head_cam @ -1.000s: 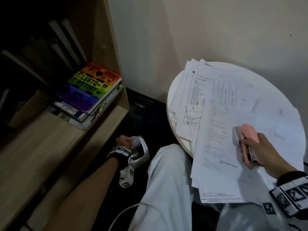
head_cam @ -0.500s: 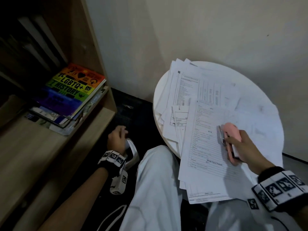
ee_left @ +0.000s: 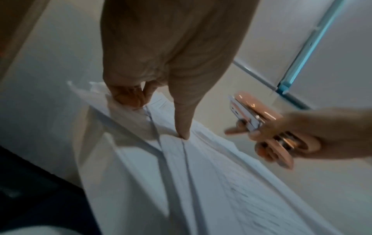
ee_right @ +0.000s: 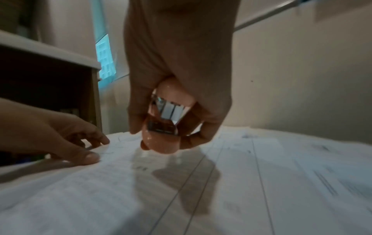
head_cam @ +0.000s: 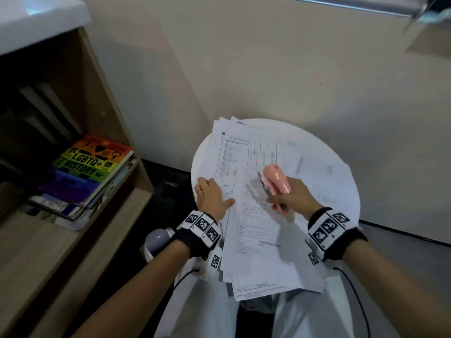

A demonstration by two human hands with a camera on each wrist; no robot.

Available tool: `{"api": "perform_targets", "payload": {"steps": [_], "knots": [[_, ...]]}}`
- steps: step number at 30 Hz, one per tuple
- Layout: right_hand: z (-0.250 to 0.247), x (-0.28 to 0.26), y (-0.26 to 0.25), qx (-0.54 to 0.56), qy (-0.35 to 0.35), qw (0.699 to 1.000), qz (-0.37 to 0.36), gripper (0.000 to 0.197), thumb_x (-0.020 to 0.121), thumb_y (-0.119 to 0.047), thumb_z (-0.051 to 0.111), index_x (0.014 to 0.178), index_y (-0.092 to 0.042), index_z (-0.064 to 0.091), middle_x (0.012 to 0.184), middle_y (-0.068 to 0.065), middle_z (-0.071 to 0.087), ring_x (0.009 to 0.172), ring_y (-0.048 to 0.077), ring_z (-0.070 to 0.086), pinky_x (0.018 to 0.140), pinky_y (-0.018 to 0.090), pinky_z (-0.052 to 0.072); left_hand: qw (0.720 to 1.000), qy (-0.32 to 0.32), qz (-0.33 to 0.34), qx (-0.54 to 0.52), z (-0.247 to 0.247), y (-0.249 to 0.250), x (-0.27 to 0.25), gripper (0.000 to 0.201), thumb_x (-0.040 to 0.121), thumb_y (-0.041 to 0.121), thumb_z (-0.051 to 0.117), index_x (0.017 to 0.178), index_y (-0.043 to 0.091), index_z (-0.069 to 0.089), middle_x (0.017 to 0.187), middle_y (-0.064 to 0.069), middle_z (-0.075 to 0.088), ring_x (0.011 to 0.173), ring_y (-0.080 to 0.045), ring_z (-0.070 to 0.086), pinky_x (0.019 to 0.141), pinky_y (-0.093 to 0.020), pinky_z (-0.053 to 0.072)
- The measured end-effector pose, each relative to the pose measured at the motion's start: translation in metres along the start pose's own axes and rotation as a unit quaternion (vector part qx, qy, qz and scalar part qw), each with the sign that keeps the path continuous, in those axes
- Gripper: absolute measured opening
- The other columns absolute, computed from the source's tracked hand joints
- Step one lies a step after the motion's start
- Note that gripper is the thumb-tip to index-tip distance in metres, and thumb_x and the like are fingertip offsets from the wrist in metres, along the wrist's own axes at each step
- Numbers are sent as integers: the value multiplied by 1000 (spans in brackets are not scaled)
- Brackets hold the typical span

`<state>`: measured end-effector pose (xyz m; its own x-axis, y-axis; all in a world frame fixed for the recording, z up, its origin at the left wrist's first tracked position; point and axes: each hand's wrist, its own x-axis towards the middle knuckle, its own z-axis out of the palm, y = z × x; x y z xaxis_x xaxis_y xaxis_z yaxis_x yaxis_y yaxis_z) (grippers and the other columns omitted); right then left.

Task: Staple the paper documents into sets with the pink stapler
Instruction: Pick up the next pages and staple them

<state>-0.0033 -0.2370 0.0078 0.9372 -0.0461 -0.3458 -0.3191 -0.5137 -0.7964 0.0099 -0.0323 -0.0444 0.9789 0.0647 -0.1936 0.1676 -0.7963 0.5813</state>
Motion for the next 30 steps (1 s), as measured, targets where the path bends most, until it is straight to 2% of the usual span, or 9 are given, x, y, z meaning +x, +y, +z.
{"api": "perform_targets", "payload": {"steps": [3,5,7,11,15,19,22,26,30], "knots": [[0,34,-22,-108,-78,988,-81,82,71,-1,79,140,-12,35,127,6,54,85,19,59,49,14,46,999,4,-33,-38,1,1,8,76,70,28,82,126,-1,39,134,-17,28,126,-32,29,105,-38,36],[6,55,-31,-150,-123,976,-96,92,73,0,77,146,-14,24,136,9,50,91,21,56,46,8,42,996,-2,-55,-64,0,1,12,79,65,24,85,125,0,40,133,-17,29,126,-31,29,105,-36,35],[13,70,-34,-206,-133,964,-99,88,74,-4,76,145,-10,25,140,11,45,104,23,52,58,6,42,996,2,-63,-68,-1,4,14,82,63,19,86,127,1,38,134,-17,31,126,-31,30,103,-36,36],[26,81,-29,-231,-107,961,-108,69,74,-4,76,134,-3,41,136,10,43,118,26,48,83,21,37,993,13,-68,-98,2,7,15,99,63,9,85,140,4,22,137,-17,39,130,-33,35,108,-39,36],[30,73,-19,-142,-49,979,-138,51,72,-6,77,116,-10,52,115,3,57,103,25,58,82,33,48,978,36,-54,-199,8,0,10,81,64,0,82,125,11,31,108,-9,63,98,-26,62,88,-40,53],[27,59,-7,-67,-11,987,-144,43,71,-1,75,107,-12,54,109,1,56,97,23,57,69,24,48,971,77,-13,-227,10,-5,-2,33,75,0,74,94,10,48,74,6,55,66,-12,54,65,-24,48],[19,51,1,-18,-6,993,-118,48,74,-4,77,113,-12,51,103,3,57,87,19,58,61,21,49,967,101,27,-233,12,-10,-2,10,84,6,67,82,7,58,81,-3,56,72,-13,51,66,-18,41],[0,44,10,63,-48,995,-63,53,75,-3,78,121,-12,51,100,12,61,70,24,63,61,42,56,952,80,51,-290,8,1,7,11,86,18,67,88,8,62,101,-4,55,91,-14,51,81,-22,40],[-14,39,13,19,-82,993,-77,62,74,-5,78,130,-12,51,102,6,63,81,15,62,62,20,54,953,-3,45,-299,13,11,26,28,90,27,60,90,-1,63,99,-5,61,90,-19,56,82,-32,44]]}}
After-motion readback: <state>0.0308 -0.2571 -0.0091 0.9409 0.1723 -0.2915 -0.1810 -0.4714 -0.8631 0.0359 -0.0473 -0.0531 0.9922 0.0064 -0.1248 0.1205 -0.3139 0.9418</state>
